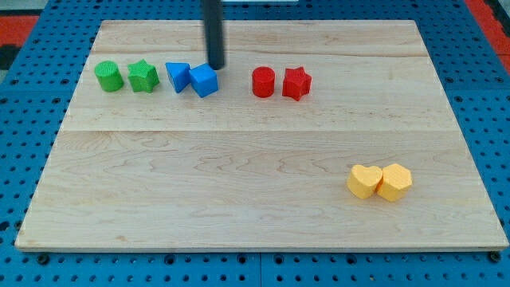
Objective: Move the triangle to the bottom of the cube
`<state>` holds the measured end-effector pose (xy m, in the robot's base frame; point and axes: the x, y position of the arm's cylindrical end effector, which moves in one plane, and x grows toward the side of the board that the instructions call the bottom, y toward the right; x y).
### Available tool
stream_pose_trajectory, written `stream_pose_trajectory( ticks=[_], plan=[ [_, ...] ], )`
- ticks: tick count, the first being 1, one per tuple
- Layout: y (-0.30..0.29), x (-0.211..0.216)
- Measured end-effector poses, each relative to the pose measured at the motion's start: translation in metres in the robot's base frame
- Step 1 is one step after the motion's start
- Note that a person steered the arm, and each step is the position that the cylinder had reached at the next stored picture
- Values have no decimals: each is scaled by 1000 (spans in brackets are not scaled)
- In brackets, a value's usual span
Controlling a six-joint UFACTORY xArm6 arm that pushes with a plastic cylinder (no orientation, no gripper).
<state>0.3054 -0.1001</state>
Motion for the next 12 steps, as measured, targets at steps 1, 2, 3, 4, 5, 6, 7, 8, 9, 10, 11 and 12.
stream_pose_trajectory(
  ticks=[1, 2, 3, 4, 5, 6, 7, 8, 9, 10, 11, 12],
  plan=[
    [-52, 2],
    [-59, 2],
    [-59, 2],
    [-48, 2],
    [-37, 5],
    [-28, 19],
    [-51, 28],
    [-59, 36],
    [-24, 64],
    [47, 95],
    [64, 128],
    [50, 102]
  ],
)
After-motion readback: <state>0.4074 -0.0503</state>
